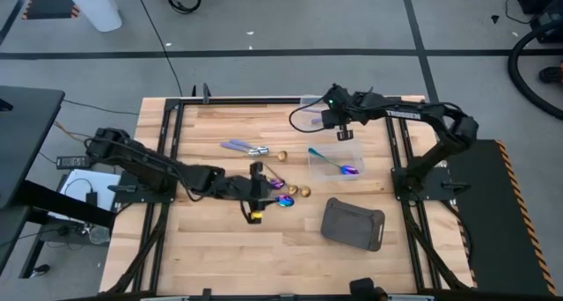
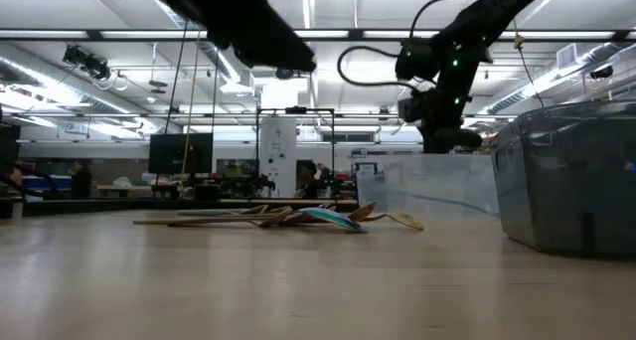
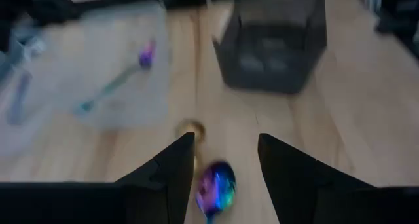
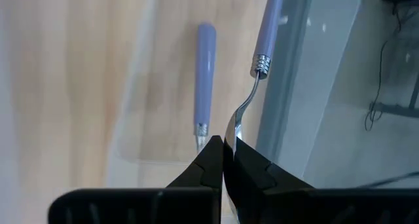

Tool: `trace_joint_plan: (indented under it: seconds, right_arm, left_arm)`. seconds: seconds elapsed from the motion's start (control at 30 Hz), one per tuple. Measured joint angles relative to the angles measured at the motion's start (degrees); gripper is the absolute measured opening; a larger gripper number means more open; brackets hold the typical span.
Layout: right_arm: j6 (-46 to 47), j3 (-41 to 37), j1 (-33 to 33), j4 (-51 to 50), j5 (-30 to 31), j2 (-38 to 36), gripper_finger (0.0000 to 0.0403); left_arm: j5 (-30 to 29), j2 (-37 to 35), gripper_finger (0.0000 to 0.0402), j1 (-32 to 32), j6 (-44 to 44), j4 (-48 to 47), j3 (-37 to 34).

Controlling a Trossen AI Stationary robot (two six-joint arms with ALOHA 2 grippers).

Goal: Sort silverware by color (type)
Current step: Put the violet spoon into the top transparent bin, then put the blue spoon into the bottom transparent bin

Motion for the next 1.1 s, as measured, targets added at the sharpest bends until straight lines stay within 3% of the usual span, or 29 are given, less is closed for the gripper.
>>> trace_joint_plan:
  seconds: [0.33,0.67,0.8,1.1]
  right_arm:
    - [0.9,0.0,-2.7,-0.4,-2.6,3.6,0.0031]
    - [4.7,0.7,-2.0,-1.4,-2.3,1.7,0.0116]
    - [10.4,2.8,0.0,-2.0,0.3,-0.4,0.0128]
    - [27.6,5.5,6.2,1.2,-1.7,-5.2,0.0124]
  left_arm:
    - [-0.1,4.0,0.0176,-3.0,-1.8,-2.1,0.0]
    - [-0.2,3.8,0.0176,-0.8,-4.2,-6.7,0.0]
    - [-0.1,3.8,0.0176,1.9,-4.3,-12.7,0.0]
    - [3.2,5.1,0.0176,8.3,-3.3,-20.1,0.0]
